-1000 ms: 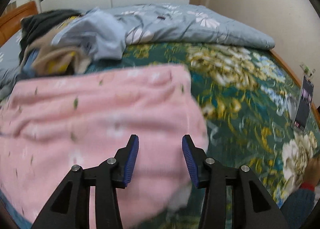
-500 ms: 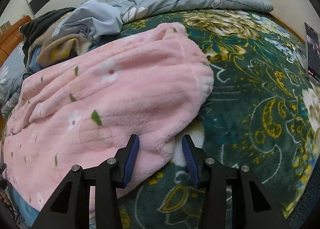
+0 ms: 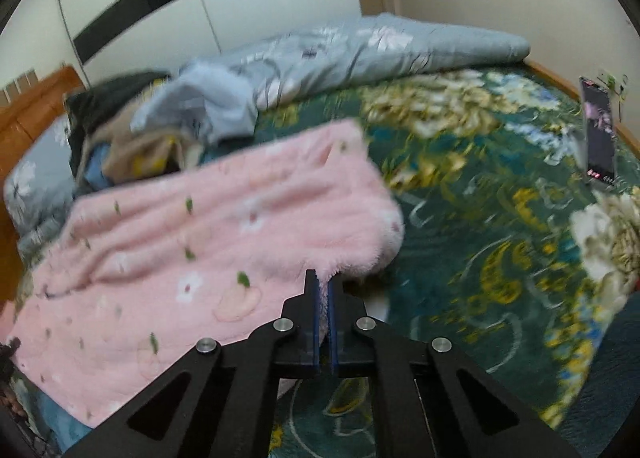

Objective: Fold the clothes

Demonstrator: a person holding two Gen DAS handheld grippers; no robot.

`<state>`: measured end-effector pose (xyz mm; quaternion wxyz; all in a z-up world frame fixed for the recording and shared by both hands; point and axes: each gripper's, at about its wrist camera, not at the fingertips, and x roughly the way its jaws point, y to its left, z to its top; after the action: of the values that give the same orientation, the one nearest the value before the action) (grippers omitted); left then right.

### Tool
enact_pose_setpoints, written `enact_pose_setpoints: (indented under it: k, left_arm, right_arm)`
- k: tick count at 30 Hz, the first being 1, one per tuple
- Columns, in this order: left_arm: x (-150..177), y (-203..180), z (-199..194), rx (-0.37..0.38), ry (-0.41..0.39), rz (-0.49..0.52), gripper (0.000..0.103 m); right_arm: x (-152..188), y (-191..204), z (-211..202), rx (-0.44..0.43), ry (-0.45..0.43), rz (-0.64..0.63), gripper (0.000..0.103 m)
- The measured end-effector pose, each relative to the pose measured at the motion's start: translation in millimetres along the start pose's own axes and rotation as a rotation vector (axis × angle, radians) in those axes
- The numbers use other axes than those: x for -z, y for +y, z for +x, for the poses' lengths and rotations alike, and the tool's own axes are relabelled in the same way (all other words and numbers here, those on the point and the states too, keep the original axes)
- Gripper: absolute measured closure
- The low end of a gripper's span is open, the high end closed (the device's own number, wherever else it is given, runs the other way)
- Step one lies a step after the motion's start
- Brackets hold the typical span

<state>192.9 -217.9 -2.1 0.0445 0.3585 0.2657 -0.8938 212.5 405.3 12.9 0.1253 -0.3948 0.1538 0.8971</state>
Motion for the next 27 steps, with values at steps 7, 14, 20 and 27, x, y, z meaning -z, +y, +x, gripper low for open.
enact_pose_setpoints:
  k: [7, 14, 20, 27]
  left_arm:
    - [15, -19, 3, 0.010, 0.030, 0.087, 0.090]
    - [51, -49, 19, 0.074, 0.082, 0.168, 0.089]
    - [76, -100, 36, 0.118, 0.113, 0.306, 0.089]
    - [111, -150, 56, 0.127, 0.196, 0.459, 0.086]
  right_arm:
    - [6, -18, 16, 0.080, 0.055, 0.035, 0.100]
    - [21, -5, 32, 0.124, 0.107, -0.026, 0.100]
    - [25, 6, 35, 0.142, 0.122, -0.053, 0.100]
    - [36, 14, 41, 0.153, 0.153, -0.062, 0.100]
